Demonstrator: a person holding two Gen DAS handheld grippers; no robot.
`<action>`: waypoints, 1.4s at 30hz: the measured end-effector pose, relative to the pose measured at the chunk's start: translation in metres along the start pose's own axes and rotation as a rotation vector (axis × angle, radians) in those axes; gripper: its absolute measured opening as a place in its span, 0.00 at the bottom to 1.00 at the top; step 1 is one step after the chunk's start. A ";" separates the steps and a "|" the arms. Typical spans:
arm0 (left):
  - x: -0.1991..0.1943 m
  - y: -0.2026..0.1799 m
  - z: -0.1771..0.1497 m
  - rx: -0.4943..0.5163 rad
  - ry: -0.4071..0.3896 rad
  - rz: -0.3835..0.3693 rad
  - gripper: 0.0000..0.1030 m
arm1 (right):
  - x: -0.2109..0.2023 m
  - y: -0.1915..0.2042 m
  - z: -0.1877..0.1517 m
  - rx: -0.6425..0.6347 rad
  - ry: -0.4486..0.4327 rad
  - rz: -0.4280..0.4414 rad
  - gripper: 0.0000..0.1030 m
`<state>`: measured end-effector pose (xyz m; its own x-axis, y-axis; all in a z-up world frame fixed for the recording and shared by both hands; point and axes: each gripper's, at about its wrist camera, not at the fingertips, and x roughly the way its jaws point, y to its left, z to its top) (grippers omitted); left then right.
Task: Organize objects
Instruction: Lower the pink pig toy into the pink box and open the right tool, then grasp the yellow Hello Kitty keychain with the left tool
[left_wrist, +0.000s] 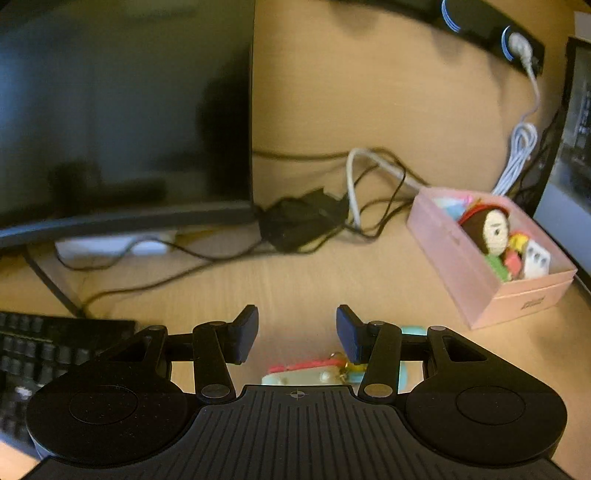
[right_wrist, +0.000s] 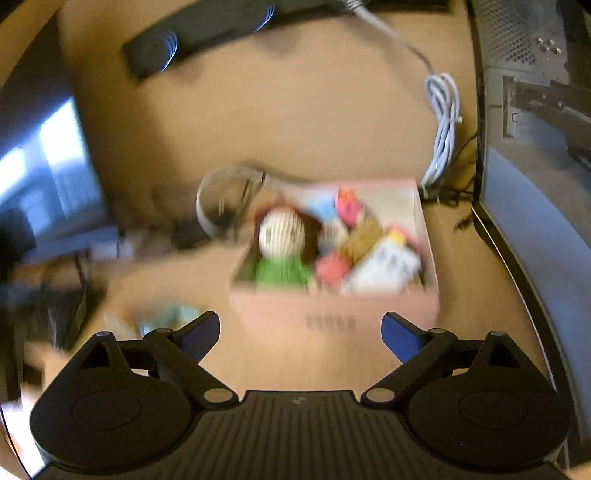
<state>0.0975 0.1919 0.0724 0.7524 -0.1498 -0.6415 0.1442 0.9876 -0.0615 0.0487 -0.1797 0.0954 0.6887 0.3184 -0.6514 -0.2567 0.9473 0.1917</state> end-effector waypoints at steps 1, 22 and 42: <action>0.006 0.003 -0.004 -0.018 0.024 -0.018 0.49 | -0.004 -0.002 -0.011 -0.001 0.018 0.005 0.92; -0.042 -0.049 -0.066 -0.411 0.052 0.085 0.49 | -0.013 0.012 -0.045 -0.041 0.089 0.052 0.93; 0.014 -0.088 -0.053 -0.346 0.125 0.328 0.51 | -0.022 -0.019 -0.065 -0.044 0.121 0.005 0.96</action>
<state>0.0608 0.1049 0.0283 0.6363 0.1578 -0.7552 -0.3255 0.9424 -0.0774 -0.0058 -0.2068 0.0581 0.6014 0.3136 -0.7348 -0.2907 0.9426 0.1644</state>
